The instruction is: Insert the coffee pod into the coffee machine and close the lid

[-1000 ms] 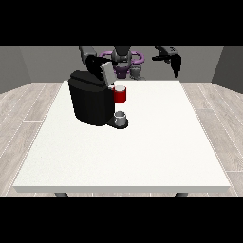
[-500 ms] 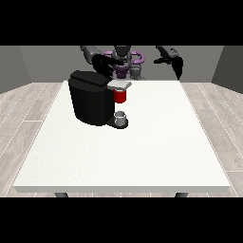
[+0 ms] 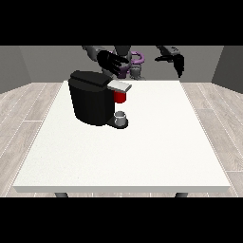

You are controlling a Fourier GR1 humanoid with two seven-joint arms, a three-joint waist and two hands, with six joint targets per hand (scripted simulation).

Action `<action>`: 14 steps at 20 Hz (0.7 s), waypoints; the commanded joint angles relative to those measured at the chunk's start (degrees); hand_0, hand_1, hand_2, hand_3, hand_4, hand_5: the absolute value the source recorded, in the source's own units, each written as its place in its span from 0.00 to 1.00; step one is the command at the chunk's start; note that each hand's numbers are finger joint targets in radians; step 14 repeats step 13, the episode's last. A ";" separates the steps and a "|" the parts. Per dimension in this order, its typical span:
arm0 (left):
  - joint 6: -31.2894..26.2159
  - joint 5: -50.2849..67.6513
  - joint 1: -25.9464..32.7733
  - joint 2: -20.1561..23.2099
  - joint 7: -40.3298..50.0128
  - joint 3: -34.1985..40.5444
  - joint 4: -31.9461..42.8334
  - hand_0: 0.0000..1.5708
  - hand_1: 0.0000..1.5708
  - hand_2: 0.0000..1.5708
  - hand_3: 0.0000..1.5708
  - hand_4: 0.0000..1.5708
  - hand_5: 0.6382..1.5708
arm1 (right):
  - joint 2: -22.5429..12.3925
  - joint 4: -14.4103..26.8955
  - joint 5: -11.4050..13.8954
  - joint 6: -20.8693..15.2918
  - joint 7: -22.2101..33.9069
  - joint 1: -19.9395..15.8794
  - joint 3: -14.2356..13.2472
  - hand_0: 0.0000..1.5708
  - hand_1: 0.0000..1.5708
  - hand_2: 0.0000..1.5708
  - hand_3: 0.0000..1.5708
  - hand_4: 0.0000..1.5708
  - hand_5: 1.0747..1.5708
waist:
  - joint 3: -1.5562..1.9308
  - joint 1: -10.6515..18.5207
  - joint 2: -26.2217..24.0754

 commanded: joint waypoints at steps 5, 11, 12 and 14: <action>0.42 -0.32 1.29 1.34 -4.73 1.38 1.08 0.00 0.00 0.00 0.00 0.13 1.00 | 5.26 -4.07 -1.33 3.03 -5.85 4.58 3.08 0.00 0.00 0.00 0.00 0.11 1.00 | 0.00 -3.58 -2.23; 2.65 -1.05 3.46 -2.10 -6.05 -0.06 2.63 0.00 0.00 0.00 0.00 0.12 1.00 | 5.46 -8.97 -10.90 0.70 -6.65 16.27 8.95 0.00 0.00 0.00 0.00 0.18 1.00 | 0.01 -6.80 -7.39; 2.30 -1.48 5.16 -1.92 -5.89 -0.31 3.63 0.00 0.00 0.00 0.00 0.12 1.00 | 5.47 -10.15 -11.84 -2.03 -6.98 20.89 12.06 0.00 0.00 0.00 0.00 0.16 1.00 | 0.01 -7.56 -9.53; 2.07 -1.68 6.03 -1.91 -6.89 -0.66 2.80 0.00 0.00 0.00 0.00 0.12 1.00 | 5.48 -10.40 -11.38 -1.03 -8.62 22.74 11.38 0.00 0.00 0.00 0.00 0.10 1.00 | 0.01 -7.98 -9.22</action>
